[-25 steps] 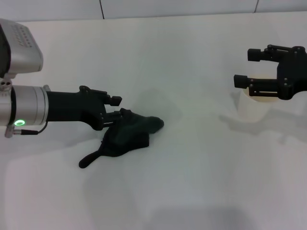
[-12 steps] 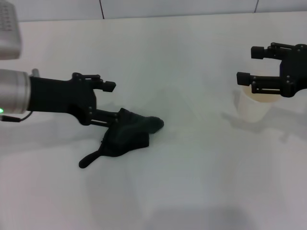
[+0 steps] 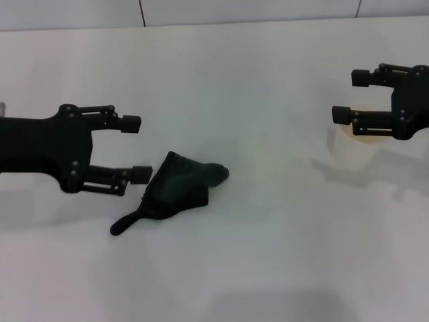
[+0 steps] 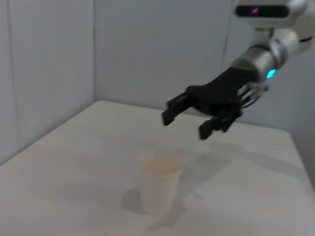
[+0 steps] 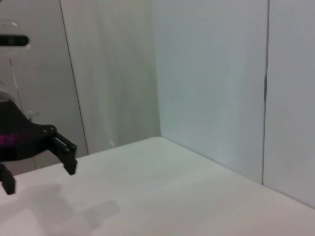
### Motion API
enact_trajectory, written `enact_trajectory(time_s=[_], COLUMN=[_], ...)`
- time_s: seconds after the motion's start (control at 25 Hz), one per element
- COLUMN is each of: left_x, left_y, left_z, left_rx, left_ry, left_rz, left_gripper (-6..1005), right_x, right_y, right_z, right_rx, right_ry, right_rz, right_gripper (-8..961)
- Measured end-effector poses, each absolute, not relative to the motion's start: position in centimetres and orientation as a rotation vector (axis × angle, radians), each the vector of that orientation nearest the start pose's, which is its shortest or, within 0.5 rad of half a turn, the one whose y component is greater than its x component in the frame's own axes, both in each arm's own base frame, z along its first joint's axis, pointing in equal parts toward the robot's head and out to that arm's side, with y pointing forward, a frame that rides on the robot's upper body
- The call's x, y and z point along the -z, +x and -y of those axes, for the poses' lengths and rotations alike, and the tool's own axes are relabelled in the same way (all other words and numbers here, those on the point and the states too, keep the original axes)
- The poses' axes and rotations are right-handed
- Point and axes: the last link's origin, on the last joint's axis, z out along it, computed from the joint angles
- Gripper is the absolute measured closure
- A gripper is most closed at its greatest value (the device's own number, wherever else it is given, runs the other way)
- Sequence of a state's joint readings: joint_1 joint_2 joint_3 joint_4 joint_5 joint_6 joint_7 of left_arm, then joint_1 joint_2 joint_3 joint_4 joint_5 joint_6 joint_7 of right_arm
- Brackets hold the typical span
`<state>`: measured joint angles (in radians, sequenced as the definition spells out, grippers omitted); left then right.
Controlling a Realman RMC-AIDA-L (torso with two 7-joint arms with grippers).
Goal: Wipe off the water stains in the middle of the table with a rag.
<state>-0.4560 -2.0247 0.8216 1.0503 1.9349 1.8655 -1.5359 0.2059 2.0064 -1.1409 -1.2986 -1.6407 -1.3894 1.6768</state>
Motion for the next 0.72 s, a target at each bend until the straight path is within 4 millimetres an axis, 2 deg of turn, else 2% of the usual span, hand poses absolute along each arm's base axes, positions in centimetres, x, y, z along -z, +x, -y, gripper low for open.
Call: enact_trajectory(time_s=[0.4, 0.72], left_x=[-6.01, -5.52], left_y=[-23.08, -22.94], left_z=[-29.81, -29.74], left_rx=[0.602, 0.606], left_ry=[-3.000, -3.007], left_rz=[0.332, 0.338], left_gripper=[146, 147], right_x=[-6.90, -7.58], right_y=[22.76, 22.91], right_z=[-31.22, -30.75], right_rx=[-0.541, -0.505], right_ry=[-2.620, -2.662], right_rz=[-0.409, -0.405], right_gripper=[171, 171])
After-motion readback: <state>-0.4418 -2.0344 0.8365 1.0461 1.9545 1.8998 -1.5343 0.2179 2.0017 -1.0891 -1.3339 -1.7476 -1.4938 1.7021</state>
